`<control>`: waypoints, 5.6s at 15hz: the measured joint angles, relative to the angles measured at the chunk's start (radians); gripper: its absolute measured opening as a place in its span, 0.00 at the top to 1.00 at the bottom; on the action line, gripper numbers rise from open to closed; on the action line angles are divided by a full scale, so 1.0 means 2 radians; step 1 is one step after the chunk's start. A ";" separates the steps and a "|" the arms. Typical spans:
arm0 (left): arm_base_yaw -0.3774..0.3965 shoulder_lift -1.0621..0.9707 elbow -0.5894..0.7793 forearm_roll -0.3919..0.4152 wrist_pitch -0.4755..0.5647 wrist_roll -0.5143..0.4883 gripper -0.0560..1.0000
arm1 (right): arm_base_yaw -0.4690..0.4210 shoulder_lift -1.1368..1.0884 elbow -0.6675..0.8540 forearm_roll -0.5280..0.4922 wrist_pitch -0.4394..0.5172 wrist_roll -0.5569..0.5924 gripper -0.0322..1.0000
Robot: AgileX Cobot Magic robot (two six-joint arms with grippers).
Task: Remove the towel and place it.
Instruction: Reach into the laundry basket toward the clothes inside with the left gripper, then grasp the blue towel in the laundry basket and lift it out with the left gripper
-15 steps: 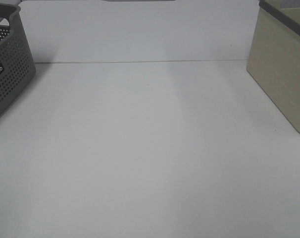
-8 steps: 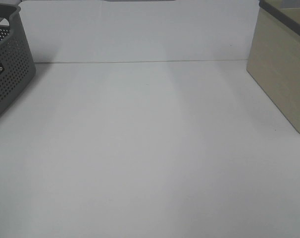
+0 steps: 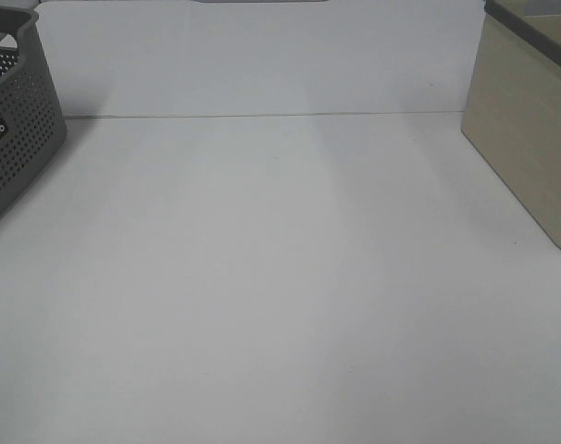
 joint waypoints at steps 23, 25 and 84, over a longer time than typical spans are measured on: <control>0.000 0.816 -0.605 0.147 0.022 0.458 0.05 | 0.000 0.000 0.000 0.000 0.000 0.000 0.10; 0.003 0.885 -0.633 0.182 0.015 0.464 0.05 | 0.000 0.000 0.000 0.000 0.000 0.000 0.10; 0.030 0.918 -0.639 0.194 -0.112 0.432 0.95 | 0.000 0.000 0.000 0.000 0.000 0.000 0.10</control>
